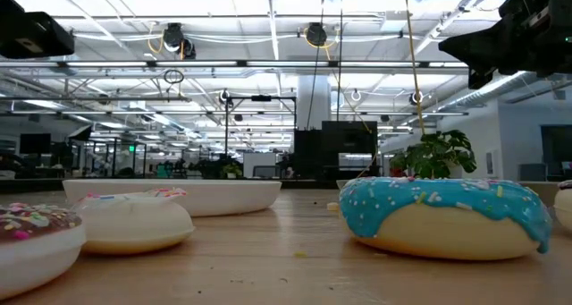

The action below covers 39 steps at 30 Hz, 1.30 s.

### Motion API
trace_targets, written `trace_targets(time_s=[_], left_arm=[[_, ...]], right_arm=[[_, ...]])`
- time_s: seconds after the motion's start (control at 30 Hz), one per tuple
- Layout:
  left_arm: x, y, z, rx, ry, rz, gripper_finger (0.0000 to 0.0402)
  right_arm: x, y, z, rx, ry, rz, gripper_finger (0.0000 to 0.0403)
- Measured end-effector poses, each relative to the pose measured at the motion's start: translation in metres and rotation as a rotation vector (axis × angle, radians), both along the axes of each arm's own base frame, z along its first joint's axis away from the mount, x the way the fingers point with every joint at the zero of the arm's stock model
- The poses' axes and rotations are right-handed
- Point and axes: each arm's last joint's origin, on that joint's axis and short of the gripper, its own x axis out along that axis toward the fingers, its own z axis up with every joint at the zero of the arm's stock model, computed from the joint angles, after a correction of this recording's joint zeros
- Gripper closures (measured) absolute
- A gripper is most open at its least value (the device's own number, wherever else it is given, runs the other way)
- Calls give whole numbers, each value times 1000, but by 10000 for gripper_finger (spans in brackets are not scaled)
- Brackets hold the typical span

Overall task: Pick & Place donuts
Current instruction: Put the small blue doughnut on the white plate

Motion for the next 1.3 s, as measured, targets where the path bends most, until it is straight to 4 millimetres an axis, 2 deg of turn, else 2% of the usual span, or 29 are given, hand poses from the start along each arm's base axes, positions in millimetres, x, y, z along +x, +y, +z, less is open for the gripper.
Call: trace_targets(time_s=[0.17, 0.33, 0.53, 0.97, 1.3], left_arm=[[0, -13, 3, -64, -70, -5, 210], [-8, -21, 3, -29, -97, -22, 175], [-13, -29, 0, -22, -106, -31, 170], [-5, -44, -38, 3, -14, -89, 169], [-5, -46, -44, 15, -2, -74, 169]], right_arm=[[0, 0, 0, 0, 0, 0, 403], [0, 0, 0, 0, 0, 0, 403], [0, 0, 0, 0, 0, 0, 403], [0, 0, 0, 0, 0, -1, 403], [0, 0, 0, 2, 1, 0, 403]])
